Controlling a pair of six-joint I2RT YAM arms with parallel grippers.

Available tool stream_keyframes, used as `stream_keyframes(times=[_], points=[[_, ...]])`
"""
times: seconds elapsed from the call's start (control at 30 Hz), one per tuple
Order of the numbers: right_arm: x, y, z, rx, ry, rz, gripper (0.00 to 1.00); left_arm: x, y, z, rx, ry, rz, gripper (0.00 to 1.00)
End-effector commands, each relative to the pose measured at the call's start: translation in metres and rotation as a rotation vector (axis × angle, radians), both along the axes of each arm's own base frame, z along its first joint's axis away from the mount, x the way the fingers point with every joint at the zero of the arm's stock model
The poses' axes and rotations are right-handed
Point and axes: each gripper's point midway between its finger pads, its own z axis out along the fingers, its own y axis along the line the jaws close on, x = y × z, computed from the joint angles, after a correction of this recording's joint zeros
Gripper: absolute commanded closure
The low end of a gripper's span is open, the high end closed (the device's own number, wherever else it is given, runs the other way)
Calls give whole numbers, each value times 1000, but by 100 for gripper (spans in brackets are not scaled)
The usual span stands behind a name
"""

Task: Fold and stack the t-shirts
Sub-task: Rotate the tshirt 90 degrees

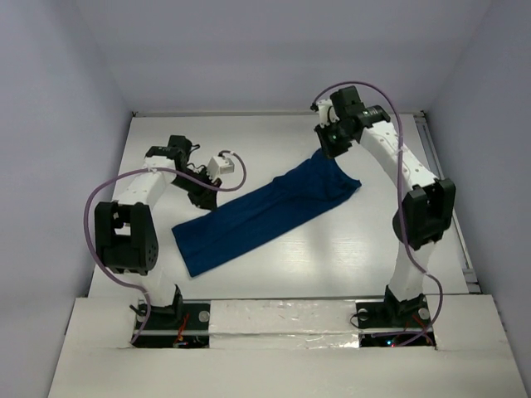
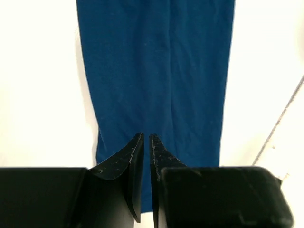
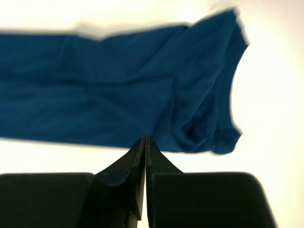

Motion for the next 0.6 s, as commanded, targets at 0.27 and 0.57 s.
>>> stream_keyframes(times=[0.27,0.57], points=[[-59,12,-106,-22,293,126,100,-19,17,-85,164,125,12,100],[-54,17,-130,-39,324,116,100,-14,22,-89,194,108,38,100]])
